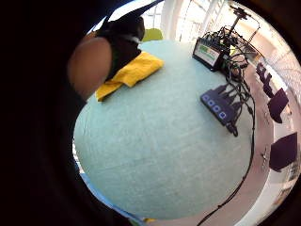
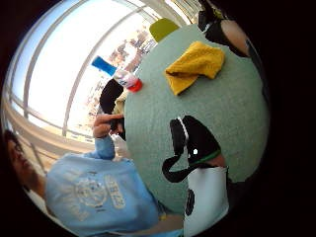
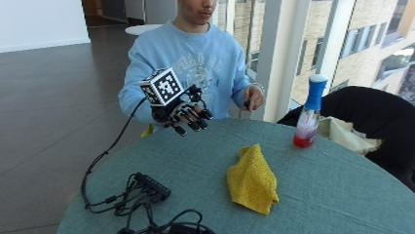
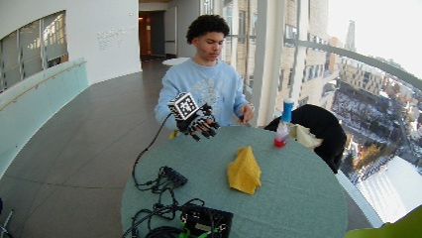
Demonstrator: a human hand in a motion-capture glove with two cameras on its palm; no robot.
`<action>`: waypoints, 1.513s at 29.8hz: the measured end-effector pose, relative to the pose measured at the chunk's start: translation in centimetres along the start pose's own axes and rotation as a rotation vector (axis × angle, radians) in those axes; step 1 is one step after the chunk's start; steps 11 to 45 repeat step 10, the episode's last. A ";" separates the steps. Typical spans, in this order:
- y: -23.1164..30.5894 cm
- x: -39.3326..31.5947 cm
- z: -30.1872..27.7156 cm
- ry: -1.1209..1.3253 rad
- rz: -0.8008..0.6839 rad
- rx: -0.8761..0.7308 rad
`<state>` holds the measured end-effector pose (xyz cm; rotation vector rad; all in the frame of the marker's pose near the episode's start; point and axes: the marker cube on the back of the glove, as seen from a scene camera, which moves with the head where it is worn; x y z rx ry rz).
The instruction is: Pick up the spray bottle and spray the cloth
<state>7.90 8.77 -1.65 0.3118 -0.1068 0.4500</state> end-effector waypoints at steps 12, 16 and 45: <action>1.4 0.9 -0.3 0.046 -0.017 0.005; 1.4 0.9 -0.3 0.046 -0.017 0.005; 1.4 0.9 -0.3 0.046 -0.017 0.005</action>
